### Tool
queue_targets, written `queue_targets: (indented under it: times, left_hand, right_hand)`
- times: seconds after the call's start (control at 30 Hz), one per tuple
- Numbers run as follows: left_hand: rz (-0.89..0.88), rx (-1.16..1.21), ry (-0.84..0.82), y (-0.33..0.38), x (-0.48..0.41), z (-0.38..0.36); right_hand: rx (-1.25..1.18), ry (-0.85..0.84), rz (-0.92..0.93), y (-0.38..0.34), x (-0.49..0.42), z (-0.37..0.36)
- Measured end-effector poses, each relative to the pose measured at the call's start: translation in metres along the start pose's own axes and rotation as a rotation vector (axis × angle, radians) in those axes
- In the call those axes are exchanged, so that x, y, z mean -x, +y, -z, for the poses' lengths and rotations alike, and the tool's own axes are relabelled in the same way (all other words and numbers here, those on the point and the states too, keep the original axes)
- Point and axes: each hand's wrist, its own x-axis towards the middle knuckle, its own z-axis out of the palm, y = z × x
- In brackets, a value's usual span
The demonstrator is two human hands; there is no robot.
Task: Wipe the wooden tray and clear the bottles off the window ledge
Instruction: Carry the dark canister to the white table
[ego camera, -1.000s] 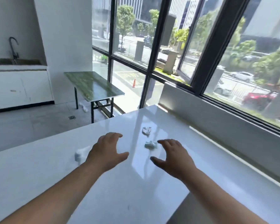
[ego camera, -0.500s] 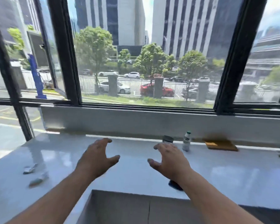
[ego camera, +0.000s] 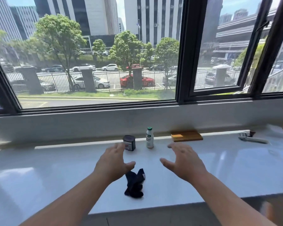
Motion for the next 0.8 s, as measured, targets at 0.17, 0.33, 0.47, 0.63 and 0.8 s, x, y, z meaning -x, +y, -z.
queue_targets:
  times: [0.17,0.33,0.47,0.63,0.8]
  left_hand:
    - [0.016,0.002,-0.075,-0.004,-0.043,-0.033]
    - [0.031,0.044,-0.062,-0.042,-0.100,-0.046]
    - [0.045,0.076,-0.061,-0.087,-0.153,-0.039]
    - [0.054,0.070,-0.021,-0.134,-0.232,-0.014]
    - [0.041,0.071,-0.072,-0.154,-0.272,-0.037]
  right_hand:
    - [0.005,-0.063,-0.045,0.020,-0.020,-0.037]
    - [0.038,-0.052,-0.078,0.023,-0.075,-0.059]
    - [0.034,-0.058,-0.093,-0.004,-0.137,-0.070]
    - [0.028,-0.015,-0.021,-0.044,-0.213,-0.076]
    - [0.004,-0.127,-0.018,-0.057,-0.255,-0.116]
